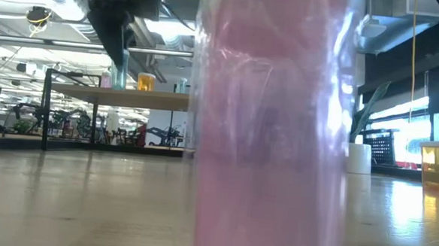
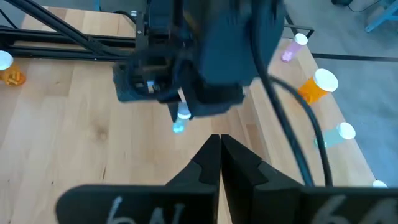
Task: Pick and place medicine bottles onto shelf by color
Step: Put the left blue pill bottle on the shelf aligned with the other blue pill bottle
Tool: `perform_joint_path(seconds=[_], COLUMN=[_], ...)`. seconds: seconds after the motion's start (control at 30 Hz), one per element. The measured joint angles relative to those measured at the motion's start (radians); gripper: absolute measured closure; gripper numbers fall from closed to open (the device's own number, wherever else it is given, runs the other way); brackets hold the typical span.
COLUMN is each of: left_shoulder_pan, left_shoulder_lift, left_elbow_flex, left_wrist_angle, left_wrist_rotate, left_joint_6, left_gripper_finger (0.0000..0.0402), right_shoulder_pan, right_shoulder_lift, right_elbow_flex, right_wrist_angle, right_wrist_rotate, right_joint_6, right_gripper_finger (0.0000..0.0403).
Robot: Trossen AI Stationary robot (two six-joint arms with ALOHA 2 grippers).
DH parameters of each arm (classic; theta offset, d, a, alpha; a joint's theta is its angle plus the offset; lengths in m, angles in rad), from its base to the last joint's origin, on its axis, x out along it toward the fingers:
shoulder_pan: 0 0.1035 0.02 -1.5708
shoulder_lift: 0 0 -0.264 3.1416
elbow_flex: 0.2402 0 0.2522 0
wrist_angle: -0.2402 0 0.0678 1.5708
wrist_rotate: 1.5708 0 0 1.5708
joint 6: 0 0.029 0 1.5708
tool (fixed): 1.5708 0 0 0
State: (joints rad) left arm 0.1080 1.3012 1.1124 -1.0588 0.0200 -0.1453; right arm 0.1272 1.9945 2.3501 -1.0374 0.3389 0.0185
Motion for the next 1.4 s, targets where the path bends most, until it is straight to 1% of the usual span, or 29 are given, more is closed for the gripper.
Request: perform_joint_path(seconds=[0.1,0.3,0.6,0.73,0.93,1.1,1.23,1.4], left_shoulder_pan=[0.006,0.012,0.012,0.012,0.009,0.003,-0.012,-0.022], left_shoulder_lift=[0.043,0.129,0.250,0.275,0.311,0.346,0.349,0.349], left_elbow_flex=[0.000,0.000,-0.001,-0.001,-0.001,-0.001,-0.001,-0.001], left_wrist_angle=[0.007,0.095,0.099,0.123,0.190,0.233,0.267,0.268], left_wrist_rotate=[-0.001,-0.002,-0.017,-0.019,-0.063,-0.062,-0.061,-0.061], left_joint_6=[-0.001,-0.034,-0.071,-0.086,-0.091,-0.090,-0.088,-0.084], left_gripper_finger=[0.0314,0.0314,0.0314,0.0314,0.0314,0.0314,0.0313,0.0313], right_shoulder_pan=[0.000,0.000,0.000,0.000,0.000,0.000,0.000,0.000], right_shoulder_lift=[0.000,0.000,0.000,0.000,0.000,0.000,0.000,0.000], right_elbow_flex=[0.000,0.000,0.000,0.000,0.000,0.000,0.000,0.000], right_wrist_angle=[0.001,0.003,0.008,0.009,0.009,0.010,0.021,0.028], right_wrist_rotate=[0.000,0.000,0.000,0.000,0.000,0.000,0.000,0.000], right_joint_6=[0.000,0.000,0.000,0.000,0.000,0.000,0.000,0.000], right_gripper_finger=[0.0389,0.0389,0.0389,0.0389,0.0389,0.0389,0.0389,0.0389])
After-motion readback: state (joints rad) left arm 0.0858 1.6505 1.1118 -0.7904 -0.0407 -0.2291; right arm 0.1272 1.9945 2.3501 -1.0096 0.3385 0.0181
